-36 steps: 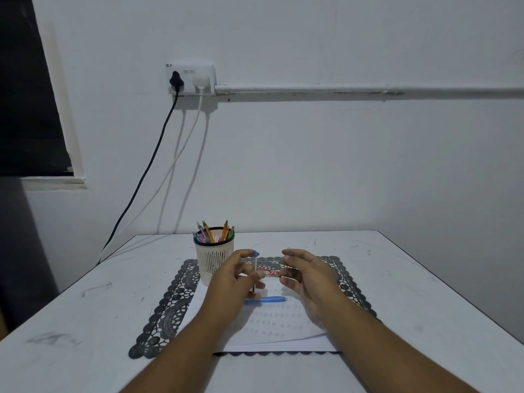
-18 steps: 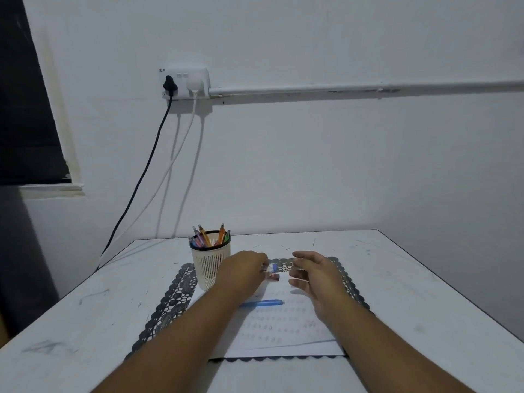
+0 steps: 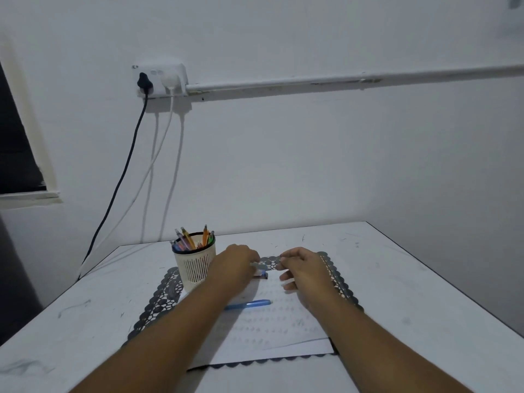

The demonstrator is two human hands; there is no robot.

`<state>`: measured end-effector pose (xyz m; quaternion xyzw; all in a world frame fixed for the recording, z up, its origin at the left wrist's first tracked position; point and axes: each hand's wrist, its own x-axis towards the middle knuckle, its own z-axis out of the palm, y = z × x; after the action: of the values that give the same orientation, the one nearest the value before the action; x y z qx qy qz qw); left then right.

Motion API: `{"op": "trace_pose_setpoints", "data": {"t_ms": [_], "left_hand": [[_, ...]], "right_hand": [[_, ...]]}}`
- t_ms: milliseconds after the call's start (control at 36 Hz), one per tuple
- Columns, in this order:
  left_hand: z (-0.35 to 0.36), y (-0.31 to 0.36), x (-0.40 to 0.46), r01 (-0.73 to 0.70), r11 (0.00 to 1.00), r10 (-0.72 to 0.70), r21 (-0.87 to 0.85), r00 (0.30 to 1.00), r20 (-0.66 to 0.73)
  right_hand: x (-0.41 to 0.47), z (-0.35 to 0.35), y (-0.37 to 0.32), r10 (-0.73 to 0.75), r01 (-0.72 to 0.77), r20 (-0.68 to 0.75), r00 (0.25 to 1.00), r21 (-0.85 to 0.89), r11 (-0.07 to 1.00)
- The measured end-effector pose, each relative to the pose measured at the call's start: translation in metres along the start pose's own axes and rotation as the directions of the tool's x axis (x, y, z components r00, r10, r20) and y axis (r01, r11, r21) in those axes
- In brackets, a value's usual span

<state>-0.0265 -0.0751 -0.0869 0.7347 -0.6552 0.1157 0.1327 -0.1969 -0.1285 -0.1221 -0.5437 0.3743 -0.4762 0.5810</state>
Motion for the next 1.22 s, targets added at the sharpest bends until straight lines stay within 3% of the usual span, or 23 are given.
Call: {"op": "trace_pose_setpoints", "data": {"t_ms": [83, 194, 333, 639, 917, 1222], "left_hand": [[-0.010, -0.001, -0.024, -0.056, 0.991, 0.063, -0.125, 0.997, 0.048], [-0.006, -0.006, -0.054, -0.025, 0.988, 0.045, -0.154, 0.991, 0.128], [0.009, -0.013, -0.072, -0.015, 0.962, 0.043, -0.273, 0.994, 0.097], [0.011, -0.024, -0.077, -0.047, 0.909, -0.038, -0.414, 0.980, -0.195], [0.009, -0.028, -0.073, -0.070, 0.880, -0.052, -0.470, 0.969, -0.242], [0.010, -0.027, -0.074, -0.101, 0.879, -0.026, -0.466, 0.965, -0.259]], "right_hand": [[-0.002, -0.001, 0.001, -0.008, 0.008, -0.007, 1.000, -0.026, 1.000], [-0.005, 0.001, -0.001, 0.006, -0.006, -0.012, 1.000, -0.025, 1.000], [-0.014, 0.010, -0.004, 0.002, -0.002, 0.003, 1.000, -0.021, 1.000], [-0.028, 0.024, -0.005, -0.110, 0.110, 0.024, 0.994, 0.025, 0.994], [-0.035, 0.030, -0.009, -0.191, 0.185, 0.105, 0.976, 0.060, 0.981], [-0.038, 0.028, -0.014, -0.249, 0.246, 0.055, 0.967, 0.045, 0.968]]}}
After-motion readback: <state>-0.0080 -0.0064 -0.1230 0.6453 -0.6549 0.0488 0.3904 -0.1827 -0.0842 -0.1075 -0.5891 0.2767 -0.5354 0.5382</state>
